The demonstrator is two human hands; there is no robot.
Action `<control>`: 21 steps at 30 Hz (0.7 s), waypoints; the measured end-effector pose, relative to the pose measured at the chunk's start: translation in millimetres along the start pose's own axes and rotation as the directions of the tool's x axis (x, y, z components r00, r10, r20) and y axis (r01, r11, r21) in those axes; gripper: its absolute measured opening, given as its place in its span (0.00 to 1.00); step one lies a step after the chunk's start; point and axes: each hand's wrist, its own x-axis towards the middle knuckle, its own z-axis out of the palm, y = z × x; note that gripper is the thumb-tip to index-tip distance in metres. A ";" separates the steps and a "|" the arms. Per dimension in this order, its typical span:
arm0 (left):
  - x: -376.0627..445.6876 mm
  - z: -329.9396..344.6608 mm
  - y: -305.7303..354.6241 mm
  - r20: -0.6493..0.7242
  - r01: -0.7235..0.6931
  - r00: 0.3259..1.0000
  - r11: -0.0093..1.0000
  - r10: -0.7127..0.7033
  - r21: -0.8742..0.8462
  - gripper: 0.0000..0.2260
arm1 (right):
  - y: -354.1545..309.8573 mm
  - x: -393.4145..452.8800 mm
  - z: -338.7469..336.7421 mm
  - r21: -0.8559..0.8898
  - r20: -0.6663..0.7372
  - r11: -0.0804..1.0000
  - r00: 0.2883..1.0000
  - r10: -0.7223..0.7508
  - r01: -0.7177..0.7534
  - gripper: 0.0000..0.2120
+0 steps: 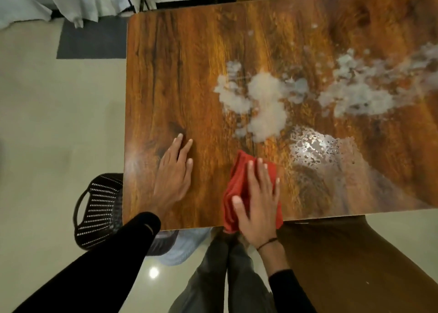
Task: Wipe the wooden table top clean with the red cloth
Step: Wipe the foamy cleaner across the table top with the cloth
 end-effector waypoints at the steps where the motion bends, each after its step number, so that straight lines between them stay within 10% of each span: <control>1: -0.3 -0.3 -8.5 0.010 -0.076 0.997 0.997 0.076 0.002 0.26 | -0.9 -1.3 8.6 -0.176 0.084 0.983 0.996 -0.033 0.047 0.43; 4: -2.9 4.5 -24.3 0.038 -0.106 0.994 0.993 0.104 0.042 0.28 | -7.7 1.5 32.1 -0.433 0.164 0.896 0.986 -0.029 0.098 0.42; 21: 36.9 -3.7 -11.5 -0.303 0.220 0.924 0.972 -0.234 -0.079 0.24 | -48.9 111.4 70.4 -0.411 0.164 0.853 0.946 -0.278 0.322 0.35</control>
